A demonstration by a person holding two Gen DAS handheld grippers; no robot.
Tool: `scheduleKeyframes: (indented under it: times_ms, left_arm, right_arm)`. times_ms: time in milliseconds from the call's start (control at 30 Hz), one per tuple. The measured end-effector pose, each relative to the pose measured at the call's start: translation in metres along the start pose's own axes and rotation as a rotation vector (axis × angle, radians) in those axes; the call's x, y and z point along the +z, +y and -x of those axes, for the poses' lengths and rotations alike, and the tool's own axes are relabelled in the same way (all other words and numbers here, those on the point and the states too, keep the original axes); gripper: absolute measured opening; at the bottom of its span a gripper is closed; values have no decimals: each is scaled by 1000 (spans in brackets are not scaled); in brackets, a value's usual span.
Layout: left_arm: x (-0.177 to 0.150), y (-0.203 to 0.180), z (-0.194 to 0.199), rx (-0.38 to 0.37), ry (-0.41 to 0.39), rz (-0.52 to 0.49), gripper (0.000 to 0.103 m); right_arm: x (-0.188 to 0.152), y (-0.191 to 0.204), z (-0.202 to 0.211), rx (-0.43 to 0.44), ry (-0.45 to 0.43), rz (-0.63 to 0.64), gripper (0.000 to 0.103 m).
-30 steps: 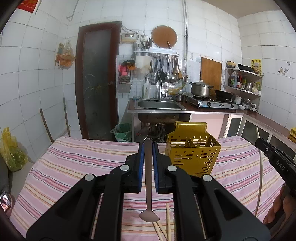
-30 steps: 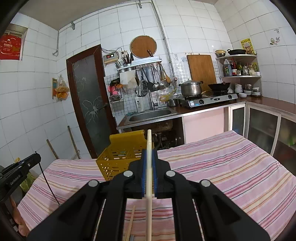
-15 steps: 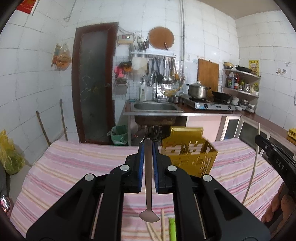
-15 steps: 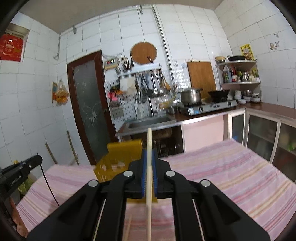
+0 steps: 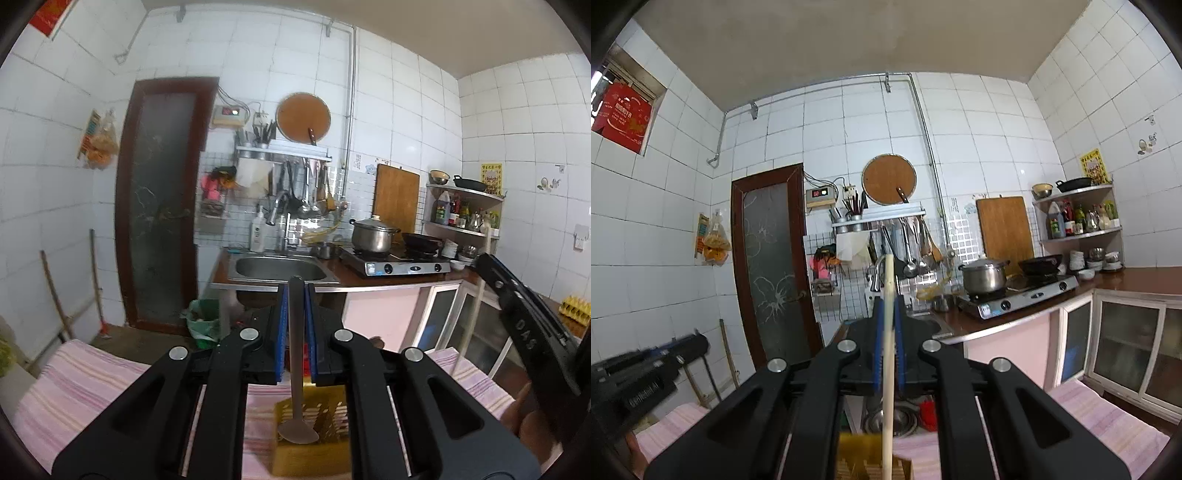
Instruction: Organize utensils
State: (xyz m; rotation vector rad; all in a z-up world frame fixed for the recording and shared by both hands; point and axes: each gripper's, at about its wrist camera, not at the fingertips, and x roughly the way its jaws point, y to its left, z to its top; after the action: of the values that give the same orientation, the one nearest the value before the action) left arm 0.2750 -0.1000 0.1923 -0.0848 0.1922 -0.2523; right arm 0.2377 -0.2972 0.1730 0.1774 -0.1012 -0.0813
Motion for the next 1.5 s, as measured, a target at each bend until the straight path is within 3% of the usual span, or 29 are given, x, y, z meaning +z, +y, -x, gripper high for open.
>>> scheduleKeyframes:
  times_ms: [167,333,467,500,533,567,600,633,833,1000,1200,1500]
  left_arm:
    - [-28,-4,-48,4,20,-25,8]
    - [-69,6,-83,28,88,-32,8]
    - [-77,18,-85,7,142,-18,8]
    - [-76,20,-83,13,147,-20,13]
    - [-70,23,-74,25,147,-18,34]
    - [-65,27,-64,29,143,-7,49]
    - [-61,30,-55,32,132,5,71]
    - [-53,35,-35,42,97,24,78]
    - [-40,48,37,100,80,-7,98]
    - [-72,64,89,183,134,-9,98]
    - [-132,76,127,223,222,-35,98]
    - [-201,90,124,255,347,-45,98]
  right_arm:
    - [-27,-3,-42,-12,-6,9,6]
    - [-70,-13,-67,-21,78,5,6]
    - [-86,-17,-70,-18,146,14,7]
    - [-86,-20,-67,-19,169,7,7]
    - [-84,-22,-64,-24,183,5,11]
    - [-82,-23,-60,-32,195,7,33]
    - [-78,-25,-55,-42,209,11,50]
    - [-73,-26,-47,-47,211,14,67]
    - [-55,-21,12,-80,230,121,72]
    - [-65,-20,64,-82,292,101,78]
    - [-113,-20,120,-88,385,79,80]
    - [-184,-19,147,-102,543,75,80]
